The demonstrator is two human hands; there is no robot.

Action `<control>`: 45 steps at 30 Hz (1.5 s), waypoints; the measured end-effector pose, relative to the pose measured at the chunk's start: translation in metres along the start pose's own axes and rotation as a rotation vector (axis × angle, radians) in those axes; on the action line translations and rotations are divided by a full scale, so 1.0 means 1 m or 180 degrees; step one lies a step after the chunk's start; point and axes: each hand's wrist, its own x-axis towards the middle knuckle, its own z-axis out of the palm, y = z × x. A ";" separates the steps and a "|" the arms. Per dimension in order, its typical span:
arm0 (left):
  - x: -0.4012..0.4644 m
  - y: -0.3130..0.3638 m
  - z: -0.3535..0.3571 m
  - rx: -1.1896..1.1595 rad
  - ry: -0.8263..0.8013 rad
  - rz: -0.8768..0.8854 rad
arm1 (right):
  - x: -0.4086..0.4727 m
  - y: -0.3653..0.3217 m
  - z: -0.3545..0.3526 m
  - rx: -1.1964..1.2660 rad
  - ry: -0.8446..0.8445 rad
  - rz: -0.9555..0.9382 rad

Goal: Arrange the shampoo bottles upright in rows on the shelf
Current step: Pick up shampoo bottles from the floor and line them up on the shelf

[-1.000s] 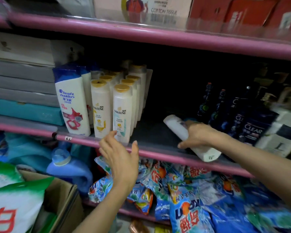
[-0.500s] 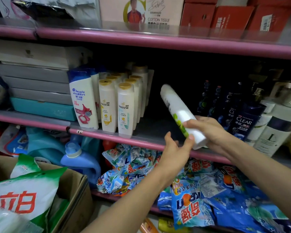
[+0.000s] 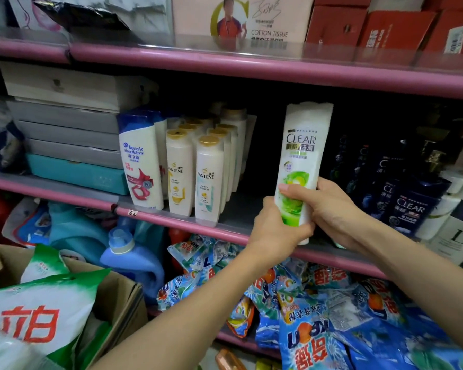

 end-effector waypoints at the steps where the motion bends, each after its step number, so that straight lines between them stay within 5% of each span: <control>1: 0.005 -0.003 0.000 0.0212 0.0179 -0.0010 | 0.004 0.001 0.002 -0.0165 0.0033 -0.0036; 6: 0.032 -0.021 0.001 0.0629 0.0698 0.0001 | 0.029 -0.002 0.015 -0.0979 0.0159 -0.0483; 19: 0.071 -0.067 0.002 0.2178 0.1672 -0.0378 | 0.079 0.059 0.041 -0.0972 0.0282 -0.0591; 28: 0.083 -0.068 0.006 0.2326 0.1866 -0.0513 | 0.089 0.075 0.052 -0.1272 0.0807 -0.0704; 45: 0.082 -0.074 0.013 0.2242 0.2104 -0.0740 | 0.089 0.076 0.057 -0.1167 0.0647 -0.0732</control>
